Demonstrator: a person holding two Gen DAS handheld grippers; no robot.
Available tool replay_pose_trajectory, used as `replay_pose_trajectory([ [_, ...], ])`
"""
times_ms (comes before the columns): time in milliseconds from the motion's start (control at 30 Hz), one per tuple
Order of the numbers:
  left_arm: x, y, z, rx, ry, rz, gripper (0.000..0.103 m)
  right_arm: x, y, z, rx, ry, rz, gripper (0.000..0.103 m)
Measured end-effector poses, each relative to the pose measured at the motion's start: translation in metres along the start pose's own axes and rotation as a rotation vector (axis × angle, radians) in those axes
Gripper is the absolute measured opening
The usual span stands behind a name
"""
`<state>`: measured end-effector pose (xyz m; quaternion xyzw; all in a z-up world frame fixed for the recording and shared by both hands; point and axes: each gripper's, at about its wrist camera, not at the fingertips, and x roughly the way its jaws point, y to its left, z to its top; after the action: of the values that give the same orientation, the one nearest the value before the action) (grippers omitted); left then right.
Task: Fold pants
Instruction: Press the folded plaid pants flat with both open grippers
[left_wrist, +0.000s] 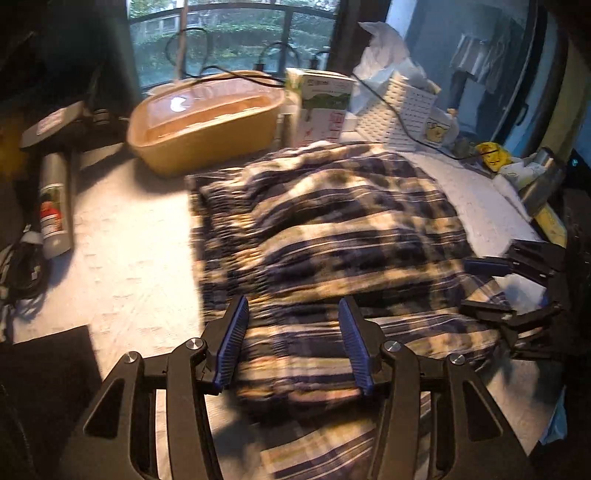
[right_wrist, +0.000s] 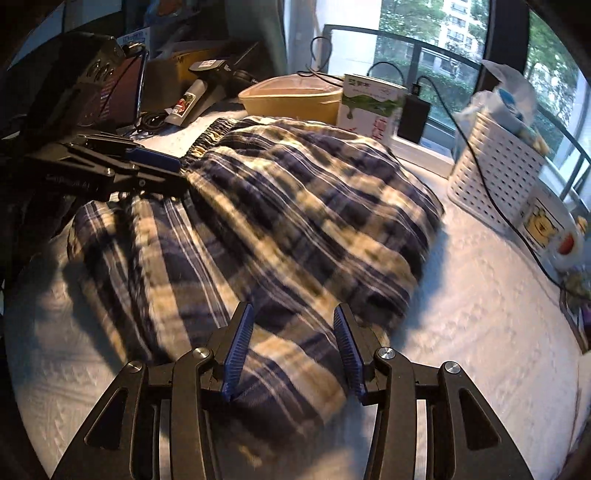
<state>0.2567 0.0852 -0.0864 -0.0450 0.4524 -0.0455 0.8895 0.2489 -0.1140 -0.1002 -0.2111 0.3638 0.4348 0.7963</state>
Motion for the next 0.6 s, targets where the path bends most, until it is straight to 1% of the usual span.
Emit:
replay_pose_trajectory([
  [33, -0.003, 0.005, -0.003, -0.010, 0.005, 0.020, 0.051, -0.002, -0.002, -0.003, 0.007, -0.001, -0.001, 0.047],
  [133, -0.010, 0.018, -0.007, -0.052, 0.007, 0.020, 0.051, -0.009, -0.005, -0.013, 0.032, -0.004, -0.003, 0.048],
  [233, -0.025, 0.020, -0.012, -0.068, -0.020, 0.015, 0.052, -0.017, -0.009, -0.021, 0.056, -0.001, -0.013, 0.054],
  [300, -0.036, 0.015, -0.015, -0.058, -0.049, 0.030, 0.052, -0.023, -0.011, -0.021, 0.074, 0.001, -0.029, 0.055],
  [333, -0.041, 0.013, -0.017, -0.058, -0.061, 0.025, 0.052, -0.027, -0.011, -0.020, 0.079, -0.005, -0.035, 0.055],
  [400, -0.052, 0.005, -0.017, -0.055, -0.093, -0.002, 0.052, -0.036, -0.009, -0.014, 0.089, -0.040, -0.036, 0.055],
  [467, -0.057, -0.007, -0.016, -0.040, -0.123, -0.027, 0.052, -0.043, -0.003, -0.006, 0.092, -0.083, -0.015, 0.055],
  [533, -0.054, -0.018, -0.015, -0.019, -0.124, -0.044, 0.052, -0.043, 0.006, 0.002, 0.079, -0.099, 0.003, 0.055],
  [567, -0.048, -0.024, -0.014, -0.005, -0.107, -0.038, 0.052, -0.039, 0.012, 0.005, 0.064, -0.096, 0.010, 0.055],
  [600, -0.039, -0.029, -0.015, 0.004, -0.079, -0.016, 0.052, -0.034, 0.017, 0.007, 0.054, -0.086, 0.011, 0.055],
])
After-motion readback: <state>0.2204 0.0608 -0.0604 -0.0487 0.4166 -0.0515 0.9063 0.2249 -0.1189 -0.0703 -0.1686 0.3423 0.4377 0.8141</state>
